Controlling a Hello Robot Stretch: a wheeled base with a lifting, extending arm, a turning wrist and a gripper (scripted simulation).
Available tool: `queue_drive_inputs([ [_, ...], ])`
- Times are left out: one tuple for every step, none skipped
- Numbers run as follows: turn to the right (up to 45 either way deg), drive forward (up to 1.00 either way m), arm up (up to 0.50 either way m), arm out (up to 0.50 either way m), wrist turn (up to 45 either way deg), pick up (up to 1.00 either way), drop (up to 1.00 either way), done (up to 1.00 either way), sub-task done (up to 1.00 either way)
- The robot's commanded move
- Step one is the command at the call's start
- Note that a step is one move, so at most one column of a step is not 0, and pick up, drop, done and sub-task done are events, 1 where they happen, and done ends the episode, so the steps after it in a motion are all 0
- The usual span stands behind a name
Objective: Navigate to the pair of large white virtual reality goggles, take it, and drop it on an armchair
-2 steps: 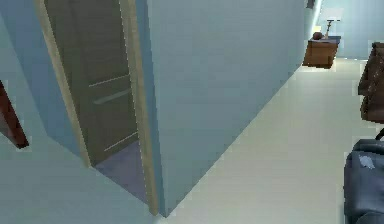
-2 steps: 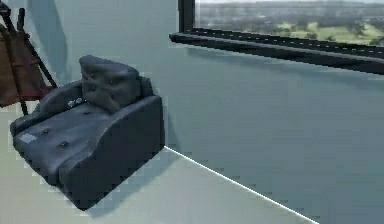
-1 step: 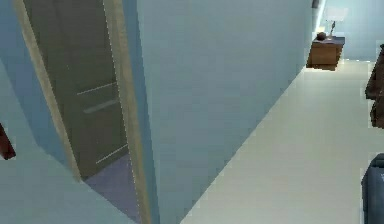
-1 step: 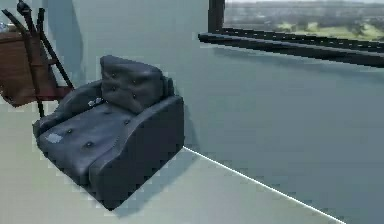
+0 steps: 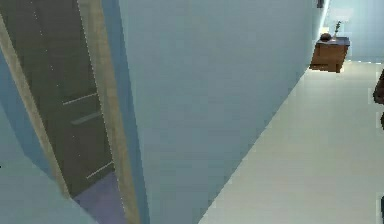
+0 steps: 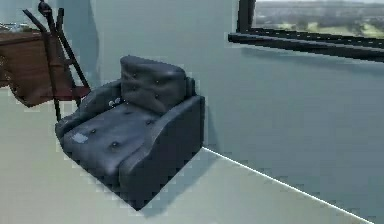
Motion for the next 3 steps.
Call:
queue_drive_inputs([
  [33.0,0.00,0.00,0.00,0.0,0.00,0.00,0.00,0.00],
  [0.0,1.00,0.00,0.00,0.0,0.00,0.00,0.00,0.00],
  [0.0,1.00,0.00,0.00,0.0,0.00,0.00,0.00,0.00],
])
